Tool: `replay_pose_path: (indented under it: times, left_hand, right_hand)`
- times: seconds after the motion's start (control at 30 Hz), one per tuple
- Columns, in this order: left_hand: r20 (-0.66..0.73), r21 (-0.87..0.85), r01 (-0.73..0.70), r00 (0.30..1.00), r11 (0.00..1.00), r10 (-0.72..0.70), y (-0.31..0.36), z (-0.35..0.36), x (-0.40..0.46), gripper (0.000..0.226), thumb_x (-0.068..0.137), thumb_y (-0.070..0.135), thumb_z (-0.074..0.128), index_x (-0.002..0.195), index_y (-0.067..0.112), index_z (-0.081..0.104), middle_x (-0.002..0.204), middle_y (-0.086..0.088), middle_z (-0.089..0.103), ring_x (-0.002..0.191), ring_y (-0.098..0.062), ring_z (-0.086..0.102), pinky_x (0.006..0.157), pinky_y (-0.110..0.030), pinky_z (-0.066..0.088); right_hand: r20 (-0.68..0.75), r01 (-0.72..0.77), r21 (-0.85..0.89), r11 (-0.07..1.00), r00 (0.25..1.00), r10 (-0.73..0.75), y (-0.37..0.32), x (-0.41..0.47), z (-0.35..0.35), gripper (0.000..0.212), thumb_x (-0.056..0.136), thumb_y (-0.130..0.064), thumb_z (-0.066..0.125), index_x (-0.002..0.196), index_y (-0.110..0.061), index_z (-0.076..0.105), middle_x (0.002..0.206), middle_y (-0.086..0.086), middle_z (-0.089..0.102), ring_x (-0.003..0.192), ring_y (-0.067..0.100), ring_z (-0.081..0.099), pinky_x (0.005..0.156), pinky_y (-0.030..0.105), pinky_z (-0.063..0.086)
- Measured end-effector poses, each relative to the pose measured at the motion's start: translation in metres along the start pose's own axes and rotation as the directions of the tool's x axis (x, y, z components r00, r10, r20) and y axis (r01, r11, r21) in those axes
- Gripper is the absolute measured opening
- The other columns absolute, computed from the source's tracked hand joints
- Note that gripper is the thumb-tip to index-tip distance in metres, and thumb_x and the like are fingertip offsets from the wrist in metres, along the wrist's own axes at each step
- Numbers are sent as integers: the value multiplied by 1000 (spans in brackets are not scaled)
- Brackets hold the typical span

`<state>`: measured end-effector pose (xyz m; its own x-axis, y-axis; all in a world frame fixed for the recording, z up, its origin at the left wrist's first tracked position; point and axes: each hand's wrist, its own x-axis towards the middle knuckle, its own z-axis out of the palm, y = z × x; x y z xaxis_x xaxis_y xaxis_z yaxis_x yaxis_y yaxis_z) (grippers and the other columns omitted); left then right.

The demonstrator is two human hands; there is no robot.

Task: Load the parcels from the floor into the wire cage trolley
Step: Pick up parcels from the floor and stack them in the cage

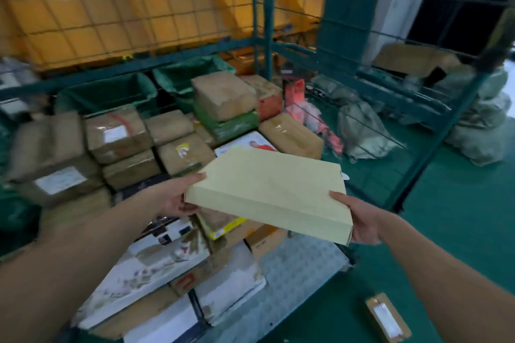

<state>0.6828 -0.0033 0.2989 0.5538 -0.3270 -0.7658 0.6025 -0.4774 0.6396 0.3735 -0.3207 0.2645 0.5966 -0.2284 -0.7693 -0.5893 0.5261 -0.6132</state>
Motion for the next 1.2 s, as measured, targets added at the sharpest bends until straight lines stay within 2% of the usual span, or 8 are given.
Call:
replay_pose_path:
  times: [0.2, 0.4, 0.63, 0.7, 0.77, 0.87, 1.03, 1.2]
  left_hand:
    - [-48, -110, -20, 999, 994, 15, 7, -63, 10, 46, 89, 48, 74, 116, 13, 60, 118, -13, 63, 106, -30, 63, 95, -40, 55]
    - [-33, -253, -14, 999, 967, 5, 10, -55, 47, 45, 90, 44, 74, 118, 11, 59, 111, -14, 63, 105, -32, 62, 92, -44, 56]
    - [5, -304, 54, 998, 951, -55, 31, 18, 115, 54, 88, 47, 76, 125, 12, 60, 118, -15, 66, 100, -31, 69, 96, -47, 57]
    - [27, -344, 85, 996, 935, -81, 36, 52, 135, 52, 91, 46, 72, 123, 7, 61, 108, -15, 68, 83, -27, 73, 92, -44, 58]
    - [32, -442, 109, 994, 890, -106, 37, 75, 153, 56, 90, 40, 75, 127, 2, 61, 114, -18, 69, 94, -31, 73, 98, -47, 56]
    - [51, -543, 166, 985, 823, -165, 47, 108, 182, 56, 90, 34, 77, 130, -1, 58, 134, -26, 60, 115, -44, 67, 95, -54, 56]
    - [-22, -512, 179, 975, 840, -221, 62, 153, 211, 38, 100, 29, 66, 120, -1, 58, 107, -23, 65, 68, -31, 71, 58, -32, 62]
    - [-131, -518, 150, 959, 842, -251, 63, 169, 232, 45, 99, 32, 67, 128, 1, 53, 125, -21, 59, 79, -29, 67, 64, -32, 62]
  right_hand:
    - [61, 16, -97, 995, 998, -10, -69, 49, 62, 49, 98, -53, 56, 131, -16, 62, 114, 15, 75, 87, 30, 76, 65, 37, 61]
    - [14, -34, -225, 974, 999, 38, -141, 98, 58, 59, 91, -58, 66, 131, -16, 61, 121, 16, 72, 106, 34, 70, 91, 48, 57]
    - [-142, -204, -524, 827, 978, 151, -242, 149, 3, 62, 83, -61, 74, 120, -12, 63, 110, 13, 65, 86, 27, 68, 57, 34, 63]
    - [-188, -203, -588, 783, 976, 112, -272, 172, -12, 50, 86, -61, 70, 105, -16, 62, 100, 6, 60, 83, 21, 65, 67, 31, 64]
    - [-196, -176, -626, 760, 978, 66, -293, 194, -22, 41, 91, -60, 66, 99, -21, 60, 103, -2, 53, 92, 20, 63, 82, 33, 62]
    - [-177, -114, -705, 700, 984, -18, -322, 247, -42, 40, 98, -52, 60, 118, -17, 63, 119, 4, 60, 105, 23, 62, 81, 38, 63]
    - [-211, -52, -833, 550, 950, -229, -338, 318, -47, 68, 87, -41, 57, 143, -5, 44, 143, 15, 50, 112, 33, 59, 58, 39, 64]
    - [-217, -43, -866, 499, 930, -296, -318, 343, -50, 69, 101, -35, 50, 155, -3, 22, 151, 19, 34, 124, 39, 48, 70, 48, 63]
